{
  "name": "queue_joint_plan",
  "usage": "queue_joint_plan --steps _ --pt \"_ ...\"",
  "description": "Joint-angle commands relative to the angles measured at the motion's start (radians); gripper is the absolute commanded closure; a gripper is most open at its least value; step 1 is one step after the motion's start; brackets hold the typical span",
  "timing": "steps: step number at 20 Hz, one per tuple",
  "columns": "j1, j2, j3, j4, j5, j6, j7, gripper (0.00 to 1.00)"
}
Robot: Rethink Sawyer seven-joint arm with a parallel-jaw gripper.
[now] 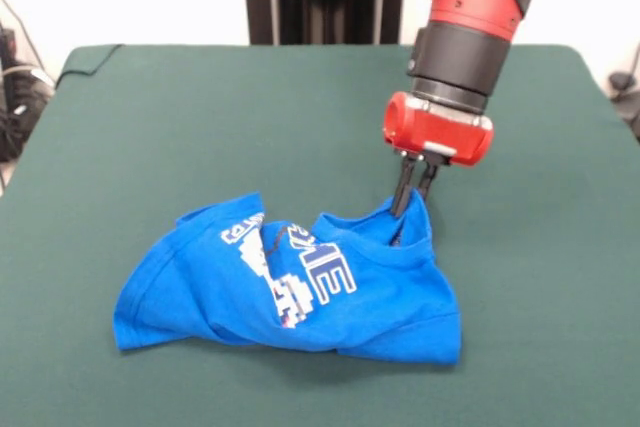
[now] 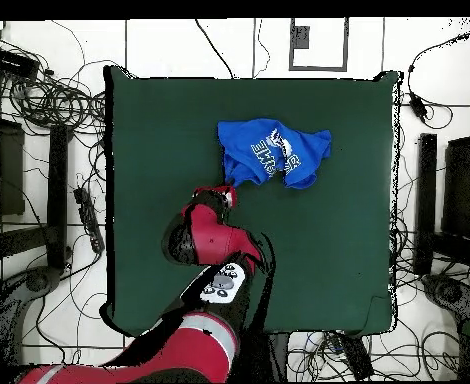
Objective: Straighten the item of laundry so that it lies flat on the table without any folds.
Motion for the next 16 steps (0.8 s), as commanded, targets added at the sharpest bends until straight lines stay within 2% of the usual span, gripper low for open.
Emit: queue_joint_plan --steps 1,10,16 --pt "0.05 0.011 -0.053 0.007 0.156 0.238 0.221 1.0" --pt "0.075 -0.009 -0.093 0.005 0.171 0.287 0.203 1.0" --pt "0.138 -0.132 -0.205 0.031 0.113 0.371 0.16 1.0"
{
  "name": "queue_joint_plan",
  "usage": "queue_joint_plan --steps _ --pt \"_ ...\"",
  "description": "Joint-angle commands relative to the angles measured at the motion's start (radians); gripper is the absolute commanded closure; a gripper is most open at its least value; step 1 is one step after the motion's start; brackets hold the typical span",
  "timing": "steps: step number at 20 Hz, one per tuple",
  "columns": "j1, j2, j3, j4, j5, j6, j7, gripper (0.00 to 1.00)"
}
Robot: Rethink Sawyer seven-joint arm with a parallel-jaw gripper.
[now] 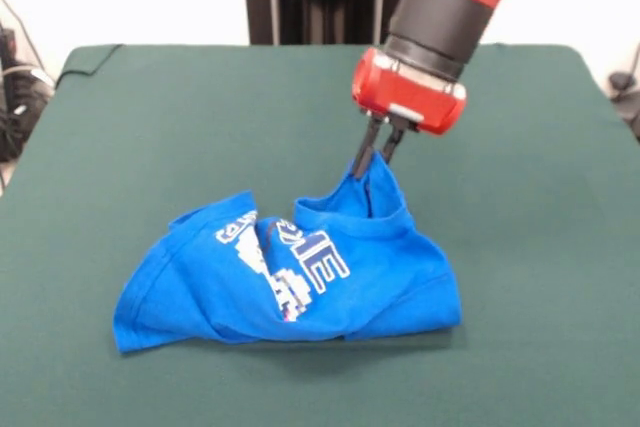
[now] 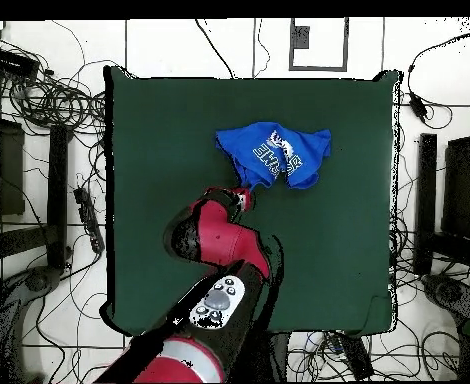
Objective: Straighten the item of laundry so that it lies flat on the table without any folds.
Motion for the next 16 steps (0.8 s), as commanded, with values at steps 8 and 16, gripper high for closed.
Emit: queue_joint_plan --steps 8,16 --pt "0.234 -0.126 -0.304 0.011 -0.03 0.233 0.148 1.0" --pt "0.344 -0.13 -0.469 0.012 -0.037 0.264 0.156 1.0"
